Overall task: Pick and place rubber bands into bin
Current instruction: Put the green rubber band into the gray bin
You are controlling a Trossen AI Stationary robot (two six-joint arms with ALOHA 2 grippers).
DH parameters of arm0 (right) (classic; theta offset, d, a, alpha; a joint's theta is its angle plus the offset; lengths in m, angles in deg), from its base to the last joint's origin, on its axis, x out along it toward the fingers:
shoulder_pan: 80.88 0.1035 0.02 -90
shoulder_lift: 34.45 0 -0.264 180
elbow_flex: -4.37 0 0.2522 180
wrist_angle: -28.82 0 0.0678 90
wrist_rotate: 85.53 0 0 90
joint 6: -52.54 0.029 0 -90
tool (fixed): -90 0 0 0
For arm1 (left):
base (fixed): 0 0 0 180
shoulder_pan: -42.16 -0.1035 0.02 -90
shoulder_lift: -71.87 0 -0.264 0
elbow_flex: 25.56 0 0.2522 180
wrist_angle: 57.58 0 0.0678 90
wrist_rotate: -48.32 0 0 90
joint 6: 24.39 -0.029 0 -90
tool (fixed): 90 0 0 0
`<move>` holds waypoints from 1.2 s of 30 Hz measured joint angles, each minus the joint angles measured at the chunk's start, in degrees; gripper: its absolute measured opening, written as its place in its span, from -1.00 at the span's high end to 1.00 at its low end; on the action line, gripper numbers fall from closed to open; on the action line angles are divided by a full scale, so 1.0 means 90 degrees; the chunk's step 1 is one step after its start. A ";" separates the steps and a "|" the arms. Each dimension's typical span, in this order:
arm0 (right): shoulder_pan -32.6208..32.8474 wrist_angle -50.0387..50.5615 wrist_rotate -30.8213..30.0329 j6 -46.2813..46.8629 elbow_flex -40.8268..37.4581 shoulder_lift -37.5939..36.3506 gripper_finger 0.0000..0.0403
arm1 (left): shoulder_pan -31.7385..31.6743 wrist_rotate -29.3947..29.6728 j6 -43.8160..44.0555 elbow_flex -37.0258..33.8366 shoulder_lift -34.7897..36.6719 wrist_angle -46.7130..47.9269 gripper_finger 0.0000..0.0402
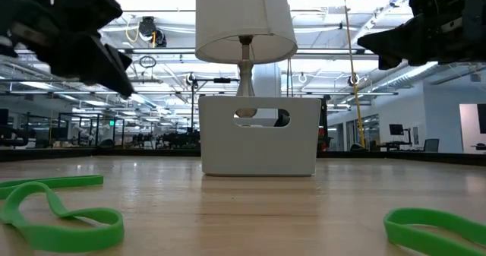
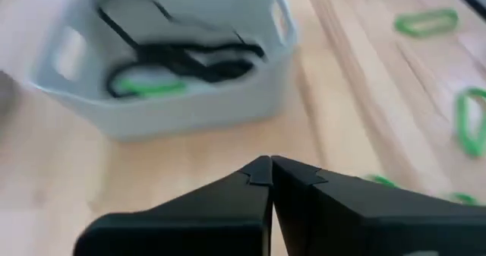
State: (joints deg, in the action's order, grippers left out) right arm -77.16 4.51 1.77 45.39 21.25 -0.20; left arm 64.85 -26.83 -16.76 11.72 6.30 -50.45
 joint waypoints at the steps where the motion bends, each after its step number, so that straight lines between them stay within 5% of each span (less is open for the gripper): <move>1: 0.0000 0.0010 0.0000 -0.0002 0.0000 0.0001 1.00 | 0.0133 -0.0007 0.0249 0.0355 -0.0144 0.0607 0.97; 8: 0.0000 -0.0031 -0.0012 -0.0266 -0.0007 0.0001 1.00 | 0.0843 0.0025 0.2130 0.2620 -0.1580 0.3260 0.94; 14: 0.0000 -0.0177 -0.0017 -0.0285 -0.0007 -0.0004 1.00 | 0.1061 -0.0106 0.3148 0.3753 -0.2760 0.4597 0.52; 21: 0.0000 -0.0245 -0.0019 -0.0285 -0.0012 -0.0002 1.00 | 0.0965 -0.0897 0.3843 0.4154 -0.3810 0.4722 -0.16; 25: 0.0000 -0.0373 -0.0021 -0.0283 -0.0012 -0.0001 1.00 | 0.0934 -0.1010 0.3814 0.4207 -0.4114 0.4634 -0.40; 36: 0.0000 -0.0319 -0.0024 -0.0183 -0.0012 0.0000 1.00 | 0.0892 -0.0964 0.3904 0.4244 -0.4659 0.4122 -0.42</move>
State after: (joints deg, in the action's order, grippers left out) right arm -77.16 1.64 1.55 43.74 21.14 -0.20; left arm 72.88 -35.50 18.37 49.91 -35.63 -13.36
